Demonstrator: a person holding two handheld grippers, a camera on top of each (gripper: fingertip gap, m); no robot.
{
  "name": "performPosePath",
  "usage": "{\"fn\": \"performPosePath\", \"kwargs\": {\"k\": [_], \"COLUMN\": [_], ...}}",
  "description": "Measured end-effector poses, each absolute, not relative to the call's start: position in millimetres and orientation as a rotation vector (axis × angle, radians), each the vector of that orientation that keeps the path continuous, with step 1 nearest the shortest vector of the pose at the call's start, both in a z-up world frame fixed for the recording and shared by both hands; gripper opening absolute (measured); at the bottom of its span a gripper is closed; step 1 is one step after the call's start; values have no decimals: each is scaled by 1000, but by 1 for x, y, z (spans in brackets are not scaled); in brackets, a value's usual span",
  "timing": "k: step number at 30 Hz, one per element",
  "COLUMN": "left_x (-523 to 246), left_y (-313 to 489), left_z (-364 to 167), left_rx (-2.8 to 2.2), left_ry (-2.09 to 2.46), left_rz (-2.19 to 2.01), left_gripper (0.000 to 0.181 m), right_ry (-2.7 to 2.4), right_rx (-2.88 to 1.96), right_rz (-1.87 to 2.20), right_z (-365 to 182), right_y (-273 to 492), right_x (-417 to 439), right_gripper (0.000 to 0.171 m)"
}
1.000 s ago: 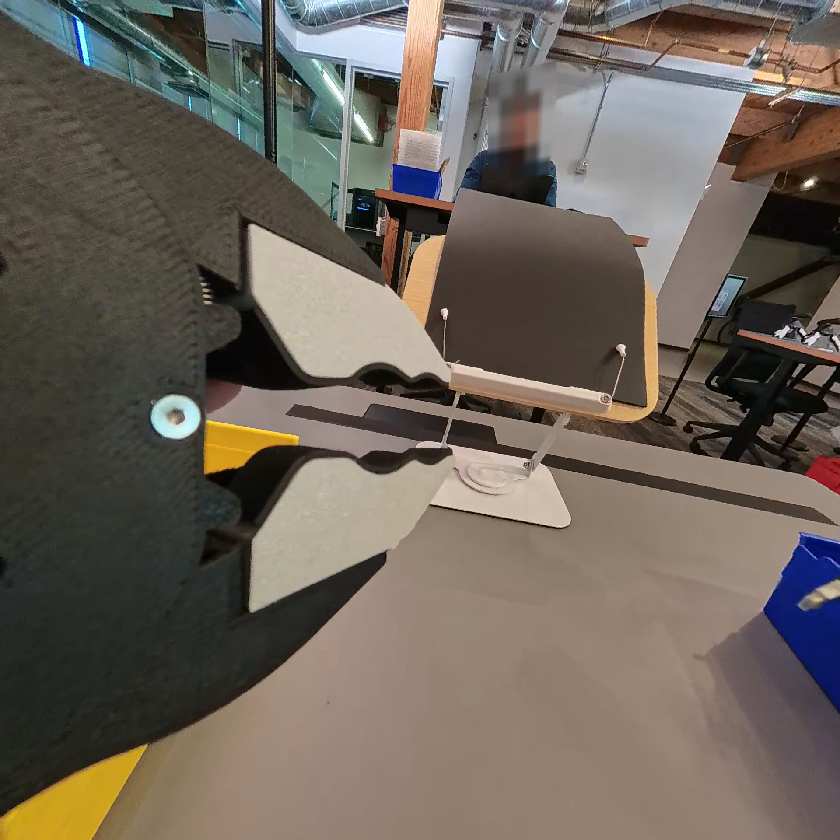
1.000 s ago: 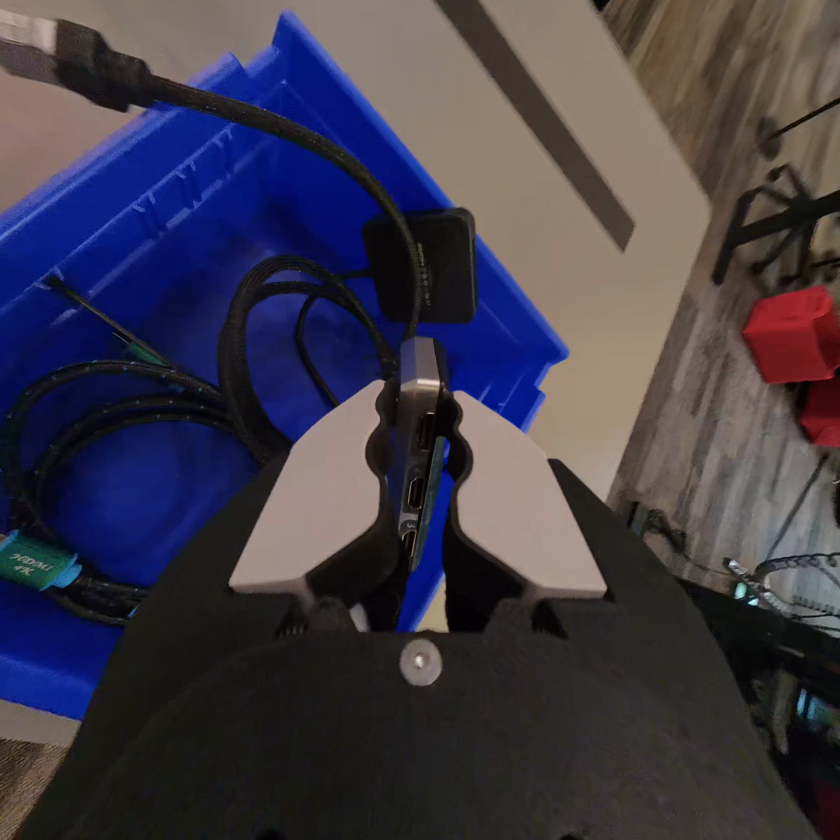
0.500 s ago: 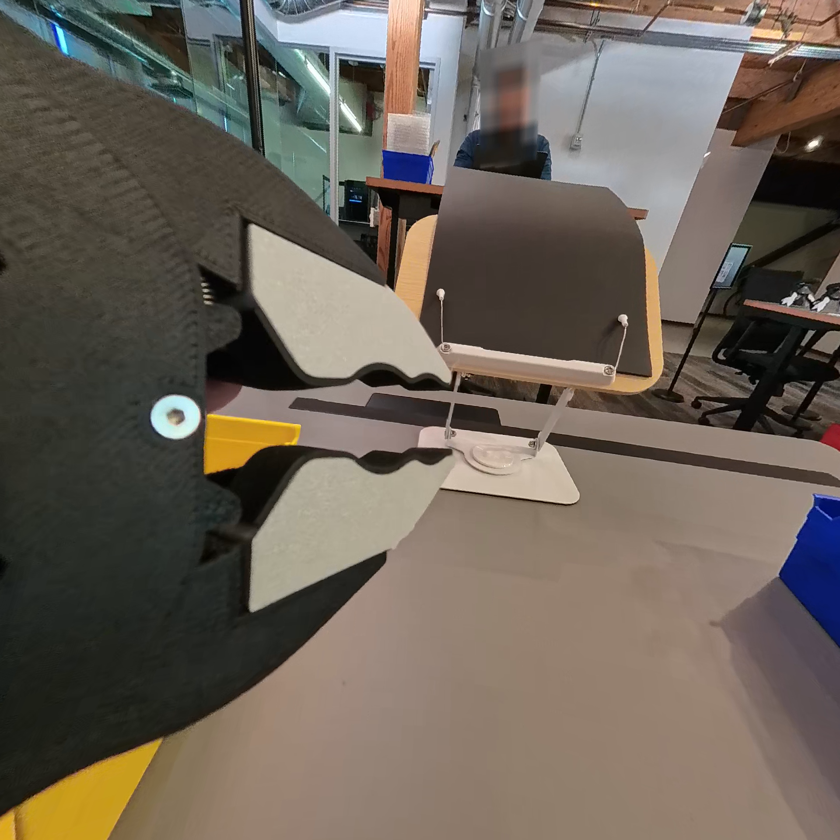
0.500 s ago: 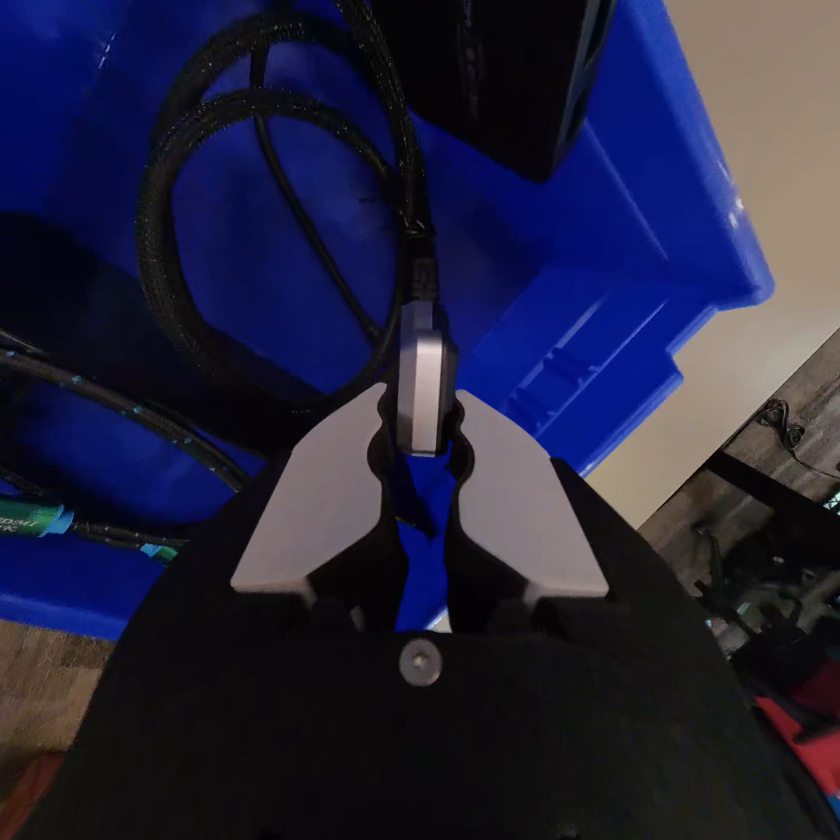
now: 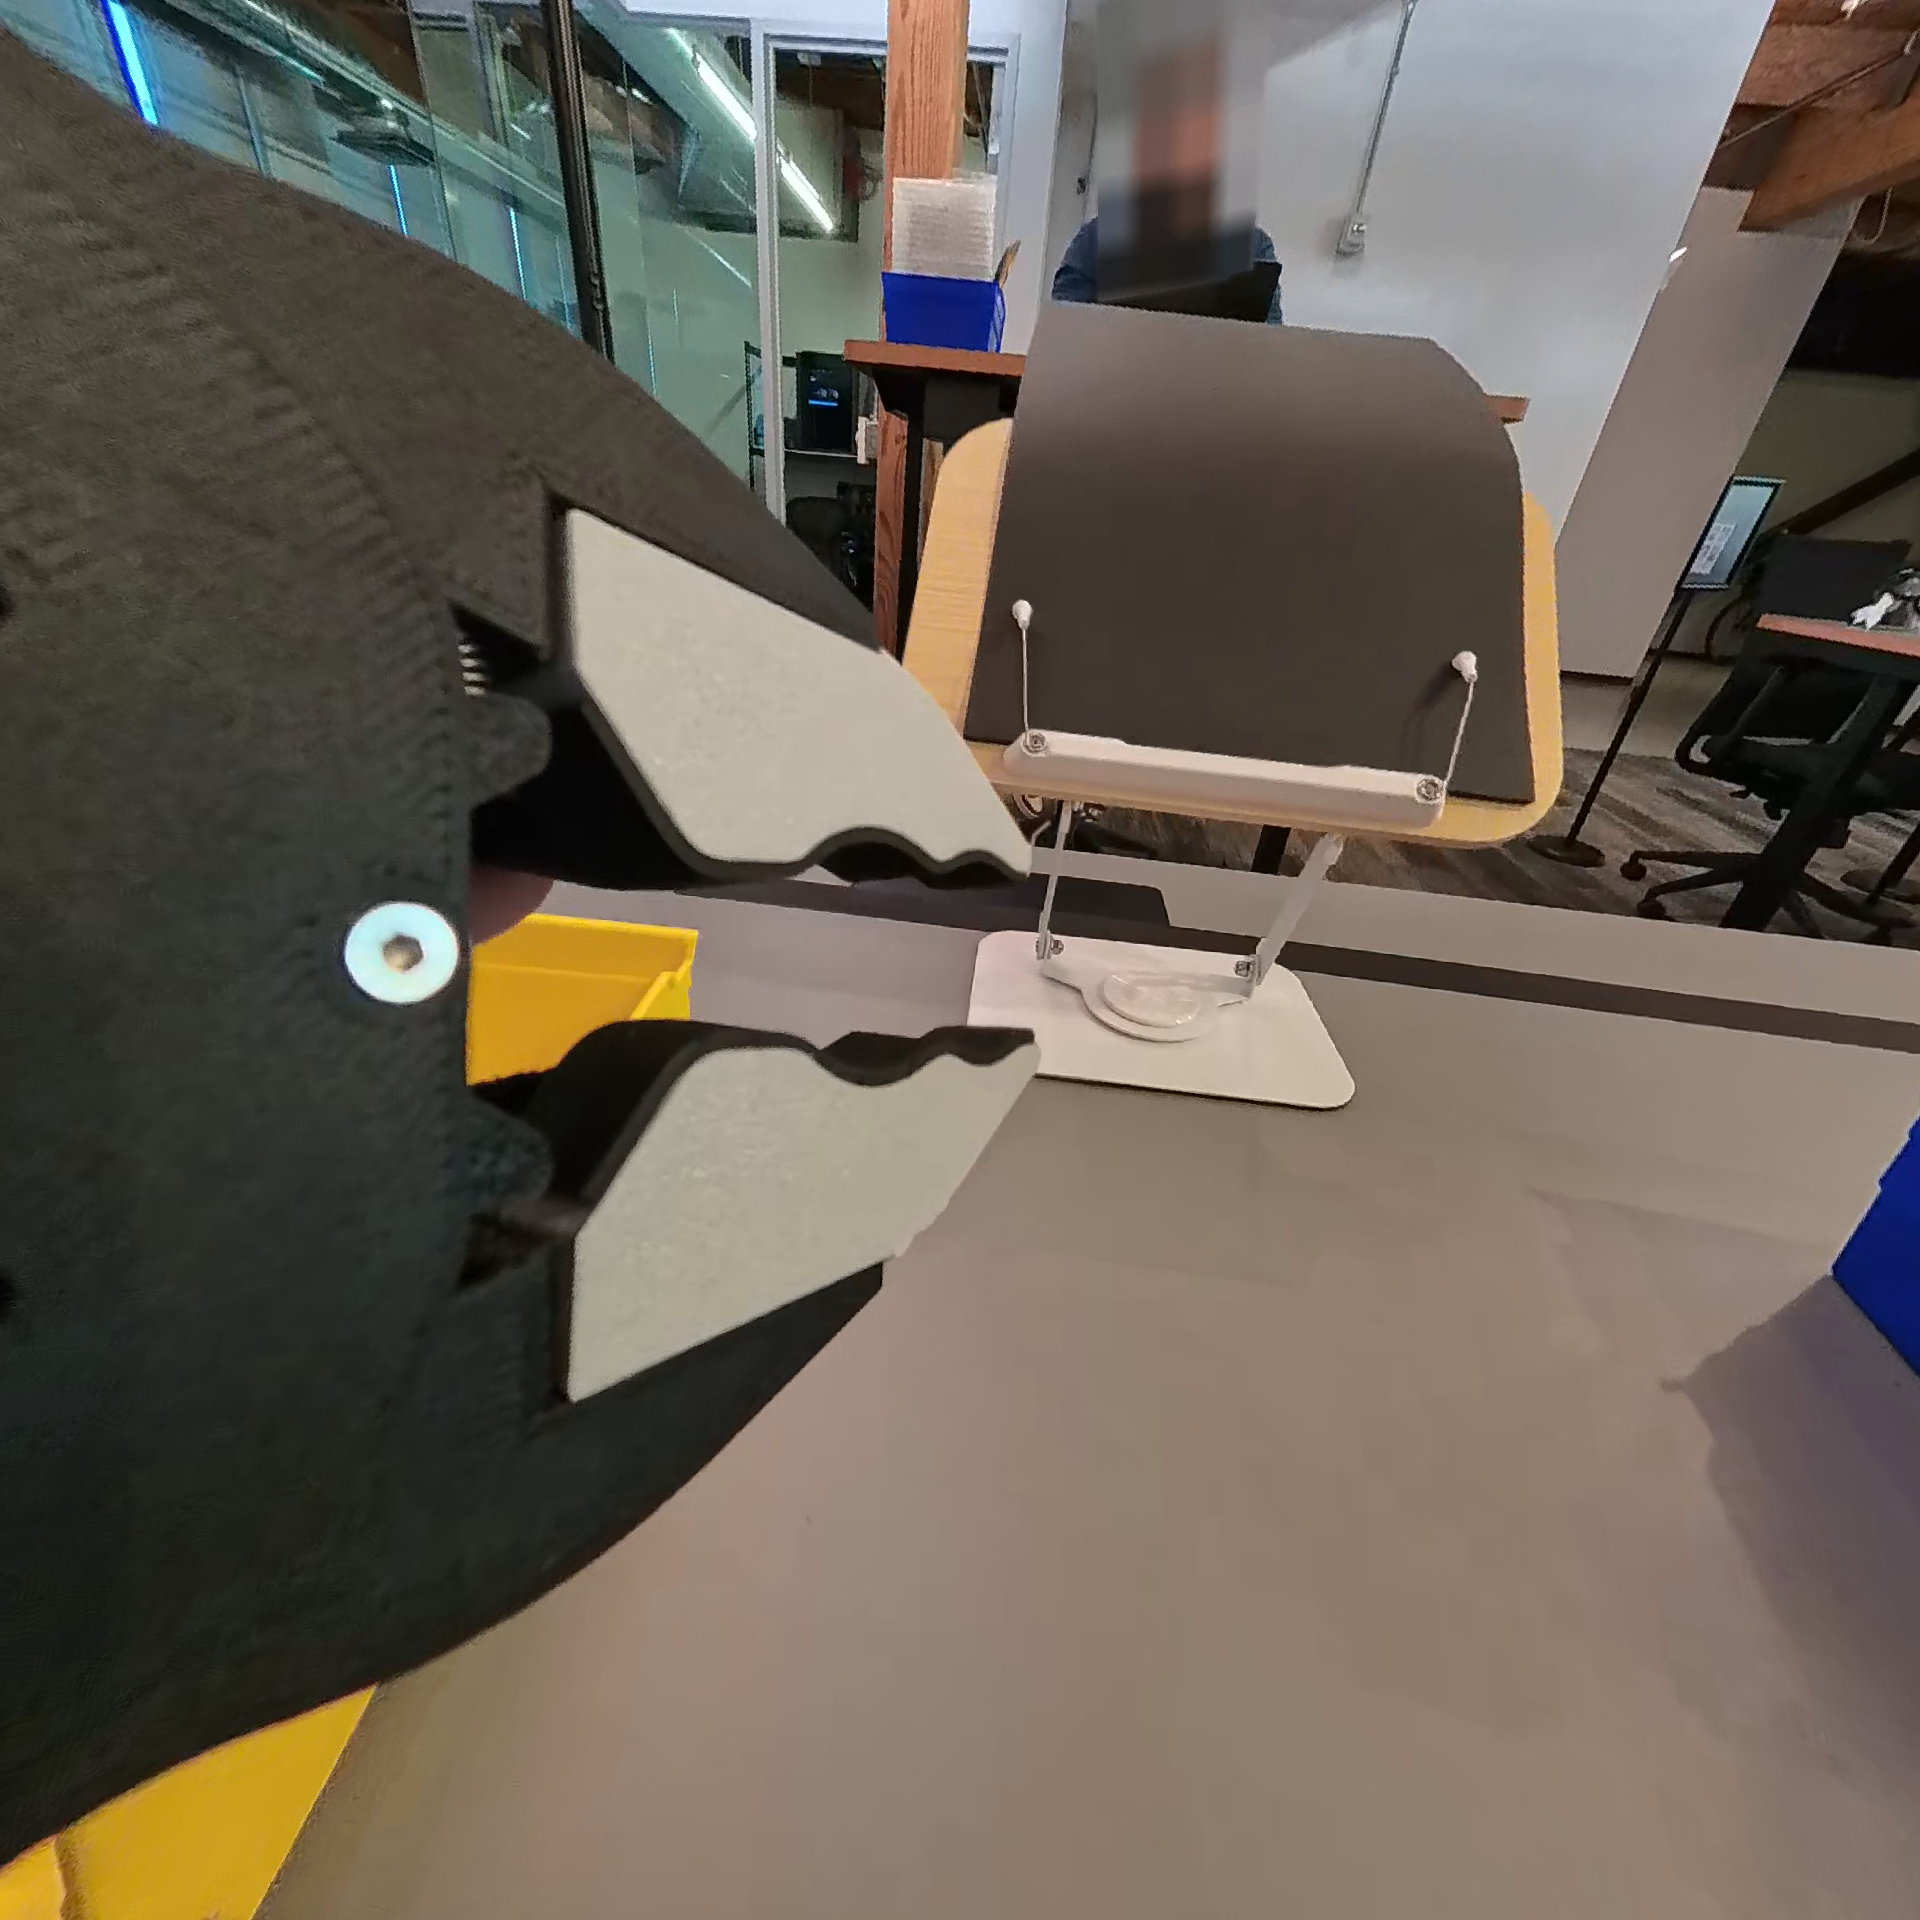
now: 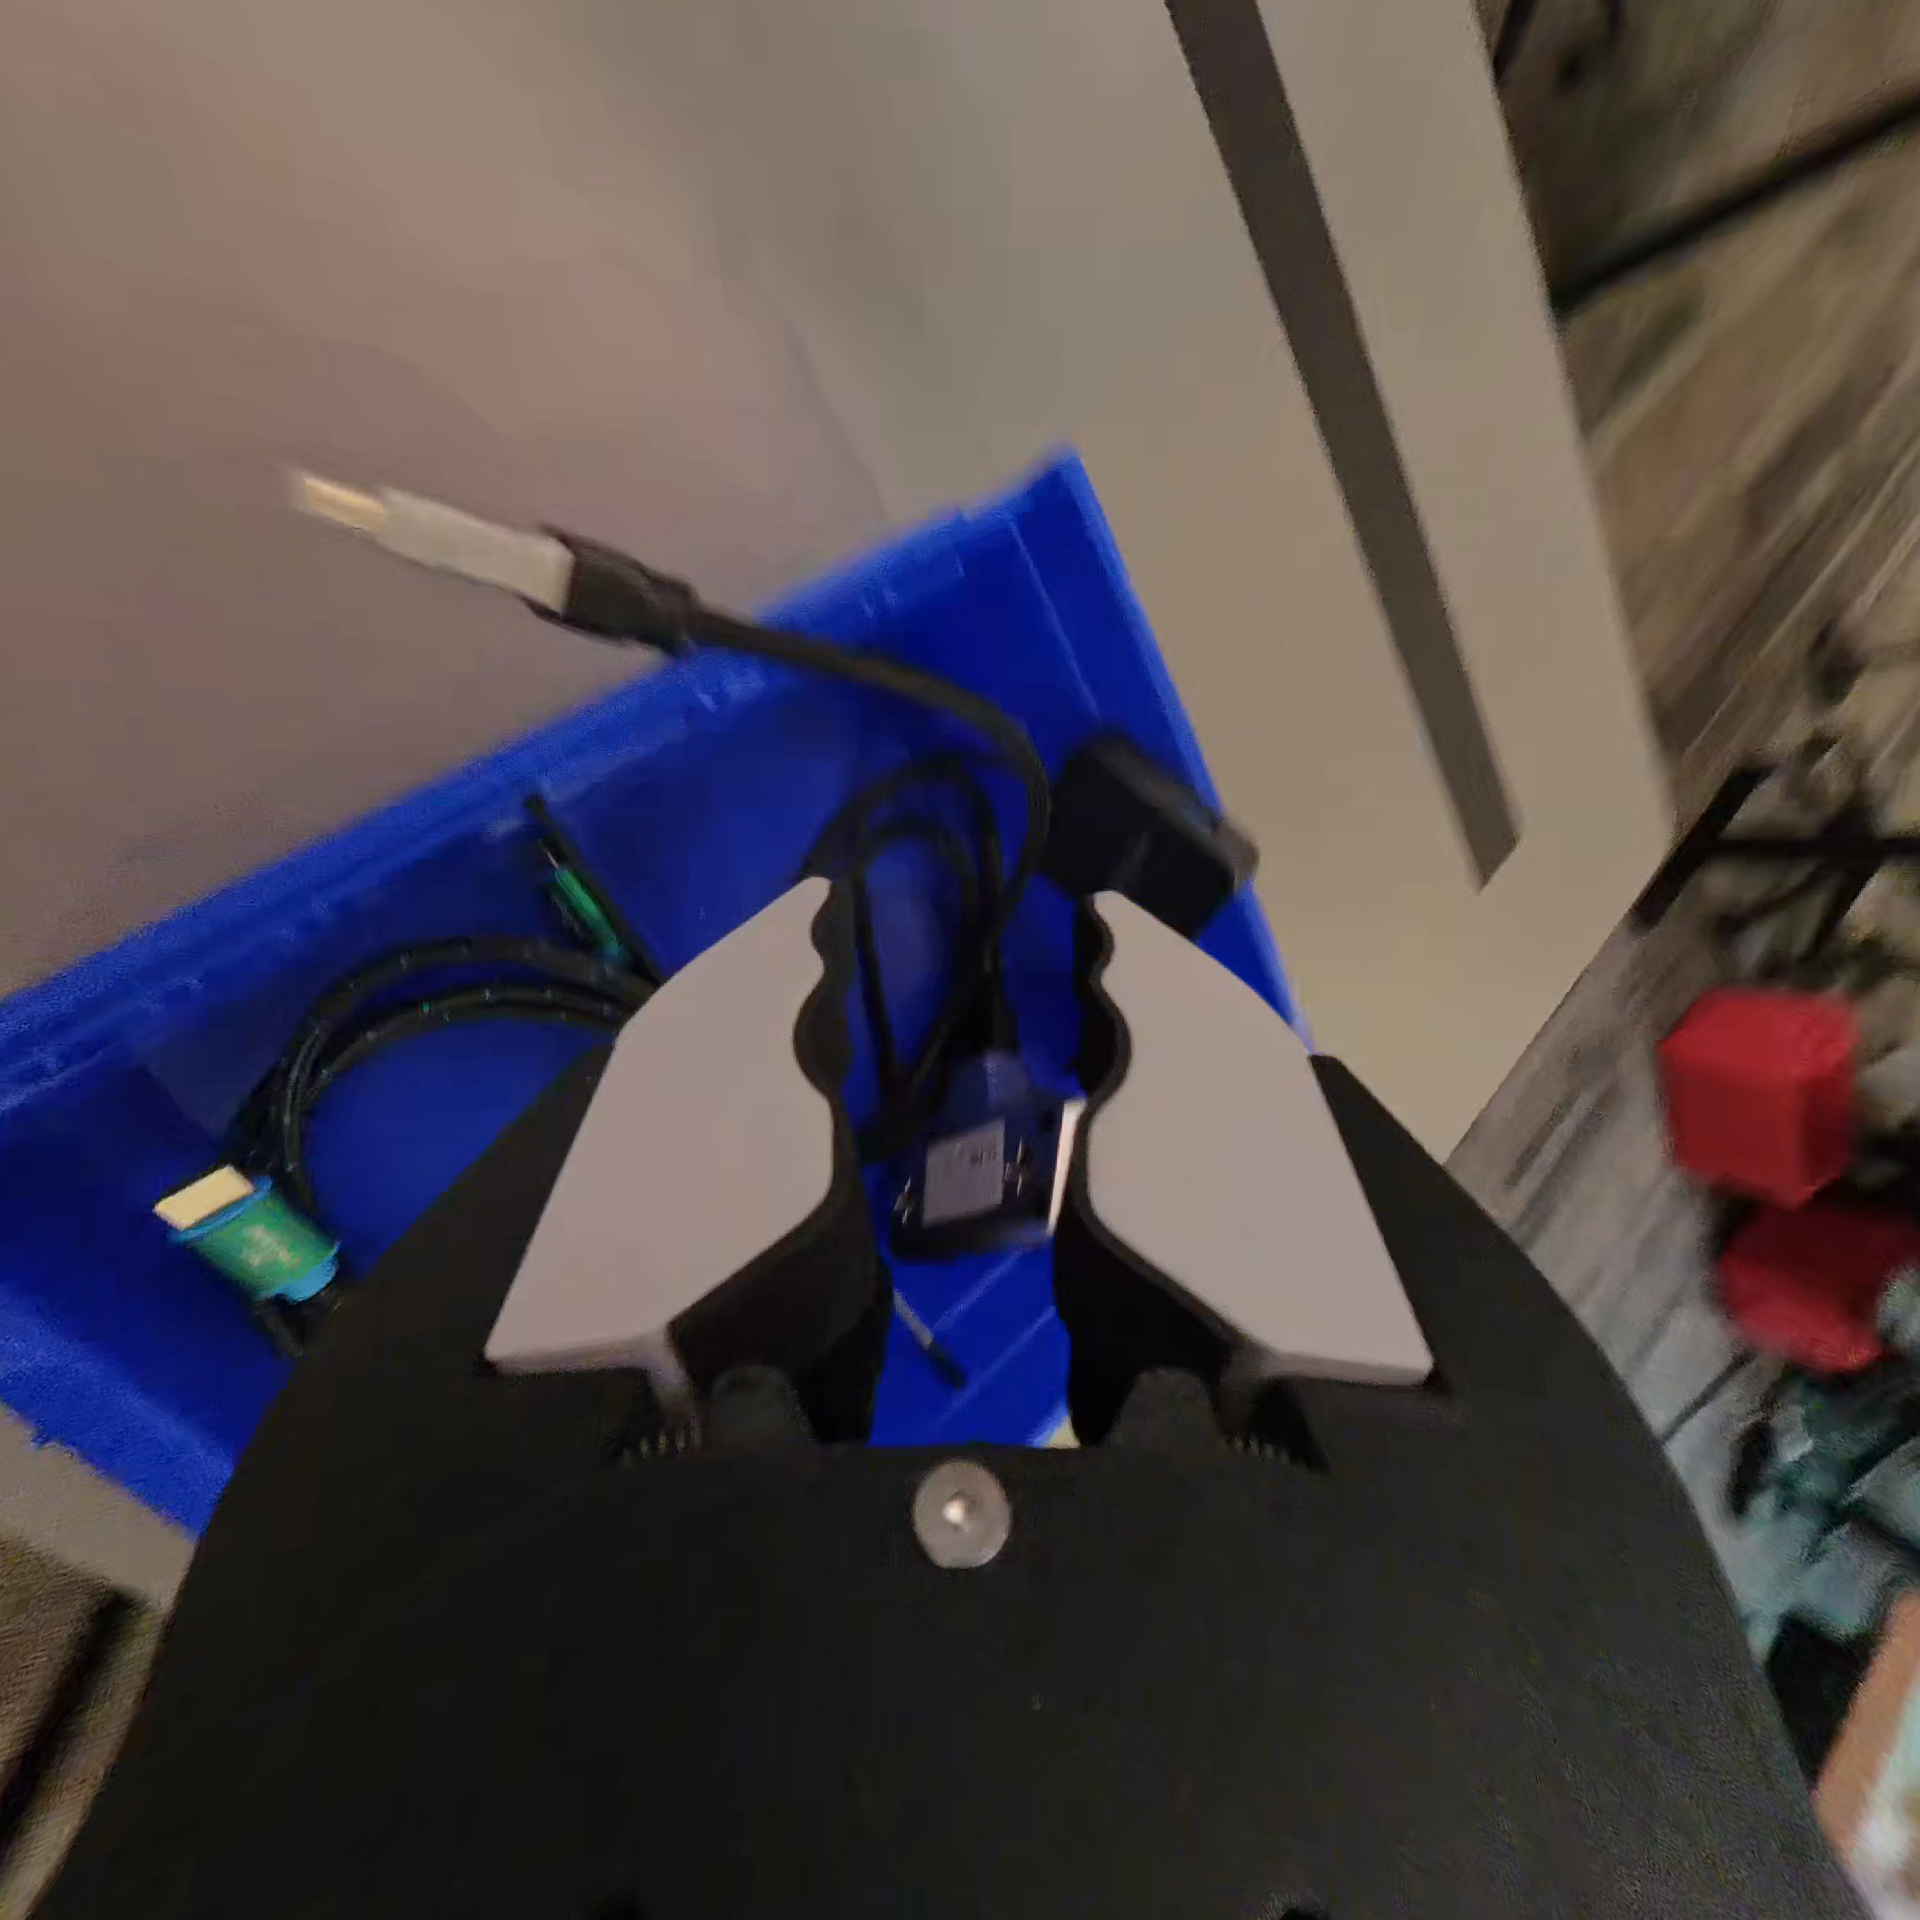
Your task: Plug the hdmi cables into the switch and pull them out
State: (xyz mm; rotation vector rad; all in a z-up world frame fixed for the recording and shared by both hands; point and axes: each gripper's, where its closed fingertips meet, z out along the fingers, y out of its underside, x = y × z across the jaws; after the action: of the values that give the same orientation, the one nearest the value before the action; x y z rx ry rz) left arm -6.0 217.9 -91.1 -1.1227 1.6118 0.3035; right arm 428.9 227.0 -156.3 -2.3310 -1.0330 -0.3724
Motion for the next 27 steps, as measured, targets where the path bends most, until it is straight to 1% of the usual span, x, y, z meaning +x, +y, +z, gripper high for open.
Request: {"fn": "performPosePath", "kwargs": {"k": [2,3,6,7,10,14,16,19,21,22,27], "left_x": [-5,-5,-5,-6,-8,-10,-10,-8,-7,-7,-6], "left_y": [216,215,212,212,214,218,218,217,216,215,215], "left_z": [-93,-94,-94,-94,-95,-97,-99,-99,-99,-99,-99], "left_rx": [-1118,-1115,-1111,-1112,-1115,-1125,-1128,-1125,-1119,-1119,-1118], "left_ry": [1623,1628,1631,1631,1630,1628,1631,1637,1642,1643,1644], "left_rz": [306,308,299,297,298,288,286,289,292,292,287], "left_gripper": [25,25,25,25,25,25,25,25,25,24,24], "right_ry": [-1202,-1265,-1385,-1418,-1402,-1282,-1309,-1473,-1529,-1534,-1563], "right_rx": [-2226,-2201,-2187,-2180,-2155,-2171,-2086,-2116,-2147,-2143,-2096], "right_rz": [-409,-419,-460,-478,-441,-385,-386,-461,-460,-452,-490], "right_z": [-161,-167,-190,-196,-196,-186,-179,-192,-201,-203,-206], "right_y": [238,243,256,258,262,263,264,261,262,264,273], "right_x": [404,396,390,391,389,399,394,395,397,396,396], "right_gripper": [32,31,20,13,5,9,12,16,26,27,16]}}
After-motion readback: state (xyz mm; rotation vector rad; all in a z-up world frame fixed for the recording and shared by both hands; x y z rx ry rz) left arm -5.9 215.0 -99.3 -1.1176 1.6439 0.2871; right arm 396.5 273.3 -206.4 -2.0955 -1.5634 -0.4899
